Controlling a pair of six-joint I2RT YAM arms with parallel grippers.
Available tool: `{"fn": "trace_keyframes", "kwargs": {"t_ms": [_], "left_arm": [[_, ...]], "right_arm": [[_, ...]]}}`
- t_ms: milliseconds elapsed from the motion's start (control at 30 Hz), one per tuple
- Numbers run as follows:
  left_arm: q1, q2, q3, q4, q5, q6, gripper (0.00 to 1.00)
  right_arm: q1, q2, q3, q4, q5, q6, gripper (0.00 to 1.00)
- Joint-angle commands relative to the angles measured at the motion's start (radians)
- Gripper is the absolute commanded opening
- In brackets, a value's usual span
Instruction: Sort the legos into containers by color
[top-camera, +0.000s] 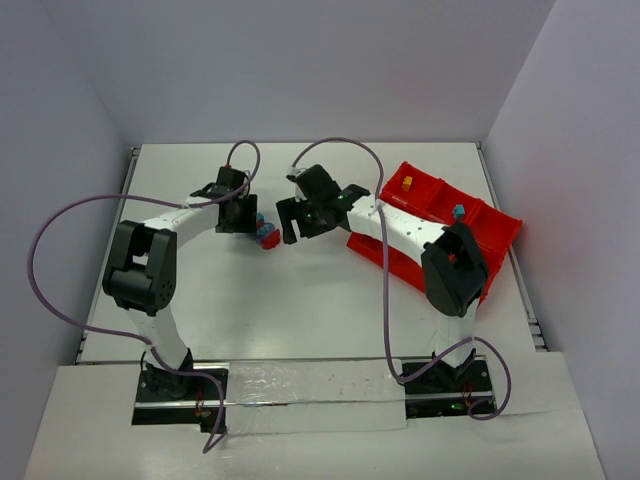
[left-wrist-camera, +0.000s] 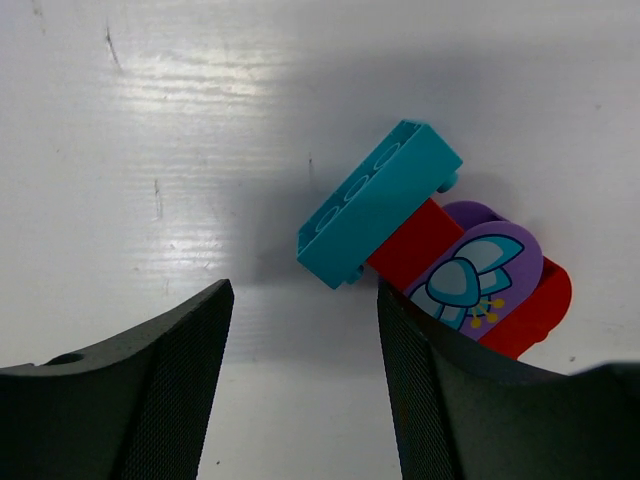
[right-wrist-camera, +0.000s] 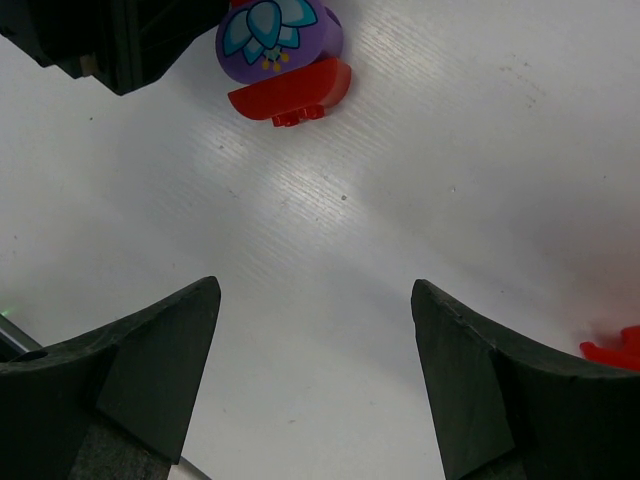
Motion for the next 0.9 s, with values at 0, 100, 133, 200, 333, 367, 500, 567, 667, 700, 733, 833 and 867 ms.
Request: {"fn": "trace_keyframes", "kwargs": {"t_ms": [0, 100, 133, 200, 333, 367, 500, 567, 667, 700, 733, 833, 867], "left_arm": [[0.001, -0.013, -0.005, 0.107, 0.067, 0.016, 0.67], [-0.005, -0.003, 0.003, 0.113, 0.095, 0.014, 0.66], [-0.009, -0.001, 0.004, 0.113, 0.103, 0.013, 0.66], [-0.031, -0.001, 0.01, 0.106, 0.106, 0.009, 0.66], [-0.07, 0.01, 0.02, 0.067, 0.08, -0.004, 0.67], [-0.08, 0.011, 0.021, 0.058, 0.077, -0.011, 0.67], [-0.12, 0.011, 0.003, 0.037, 0.062, -0.035, 0.67], [-0.136, 0.008, -0.003, 0.032, 0.06, -0.041, 0.67], [-0.146, -0.01, -0.008, 0.016, 0.04, -0.038, 0.67], [-0.146, -0.016, -0.012, 0.016, 0.035, -0.032, 0.67], [-0.145, -0.019, -0.016, 0.02, 0.026, -0.022, 0.68], [-0.145, 0.006, -0.004, 0.023, 0.017, 0.0, 0.66], [-0.143, 0.014, 0.004, 0.026, 0.02, 0.007, 0.65]], "right_arm": [[-0.006, -0.058, -0.018, 0.004, 0.016, -0.006, 0.84], [-0.006, -0.063, -0.025, 0.003, 0.023, -0.006, 0.84], [-0.007, -0.063, -0.027, 0.003, 0.024, -0.006, 0.84], [-0.008, -0.065, -0.03, 0.0, 0.027, -0.006, 0.84], [-0.008, -0.069, -0.037, 0.002, 0.034, -0.003, 0.84], [-0.008, -0.071, -0.039, 0.003, 0.036, -0.001, 0.84], [-0.009, -0.078, -0.042, 0.003, 0.044, 0.002, 0.84], [-0.009, -0.082, -0.042, 0.001, 0.045, 0.002, 0.84], [-0.012, -0.091, -0.046, 0.002, 0.052, -0.001, 0.84], [-0.013, -0.093, -0.049, 0.001, 0.053, -0.001, 0.84], [-0.015, -0.098, -0.051, 0.002, 0.055, -0.001, 0.84], [-0.017, -0.106, -0.057, 0.003, 0.065, 0.001, 0.84], [-0.019, -0.109, -0.057, 0.003, 0.07, 0.003, 0.84]]}}
